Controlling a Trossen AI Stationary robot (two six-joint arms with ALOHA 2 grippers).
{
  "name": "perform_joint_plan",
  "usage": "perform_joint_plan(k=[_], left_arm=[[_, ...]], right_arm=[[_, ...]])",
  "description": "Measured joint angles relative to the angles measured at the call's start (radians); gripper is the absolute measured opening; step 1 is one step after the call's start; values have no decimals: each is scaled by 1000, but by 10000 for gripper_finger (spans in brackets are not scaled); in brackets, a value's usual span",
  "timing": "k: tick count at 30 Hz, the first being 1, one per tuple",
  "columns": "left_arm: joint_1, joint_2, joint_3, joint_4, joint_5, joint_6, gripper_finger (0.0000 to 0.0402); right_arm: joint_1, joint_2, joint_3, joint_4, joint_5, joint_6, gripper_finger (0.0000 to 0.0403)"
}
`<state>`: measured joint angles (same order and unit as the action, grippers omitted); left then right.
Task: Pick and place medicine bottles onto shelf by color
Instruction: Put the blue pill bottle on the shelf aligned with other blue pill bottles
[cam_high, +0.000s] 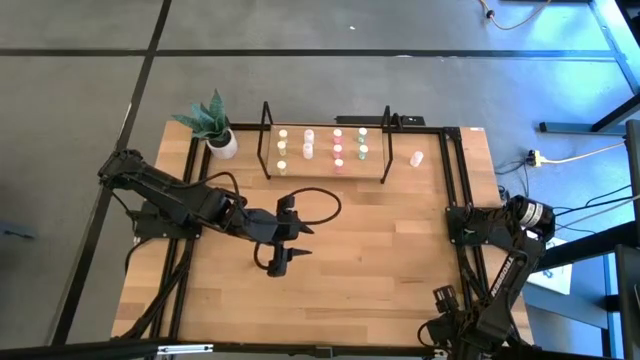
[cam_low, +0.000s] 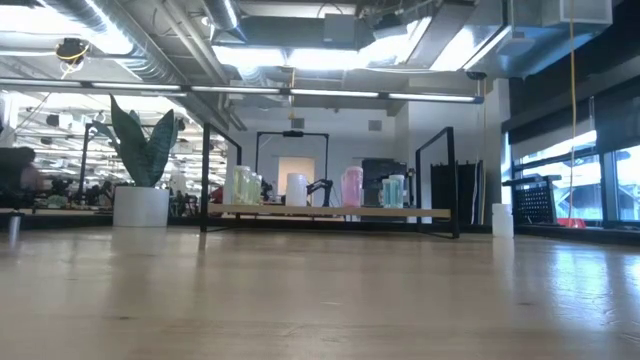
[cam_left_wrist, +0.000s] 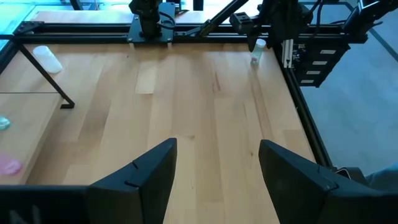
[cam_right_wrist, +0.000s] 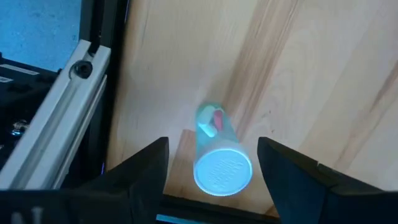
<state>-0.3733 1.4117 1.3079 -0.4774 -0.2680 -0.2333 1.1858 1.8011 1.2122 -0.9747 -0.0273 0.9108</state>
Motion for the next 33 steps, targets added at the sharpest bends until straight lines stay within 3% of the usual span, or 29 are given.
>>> perform_joint_plan(k=[13, 33], left_arm=[[-1, 0, 0, 1, 14, 0, 221], [-3, 0, 0, 2, 26, -3, 221]], right_arm=[[0, 0, -7, 6, 7, -50, 243], [0, 0, -7, 7, 9, -52, 142]])
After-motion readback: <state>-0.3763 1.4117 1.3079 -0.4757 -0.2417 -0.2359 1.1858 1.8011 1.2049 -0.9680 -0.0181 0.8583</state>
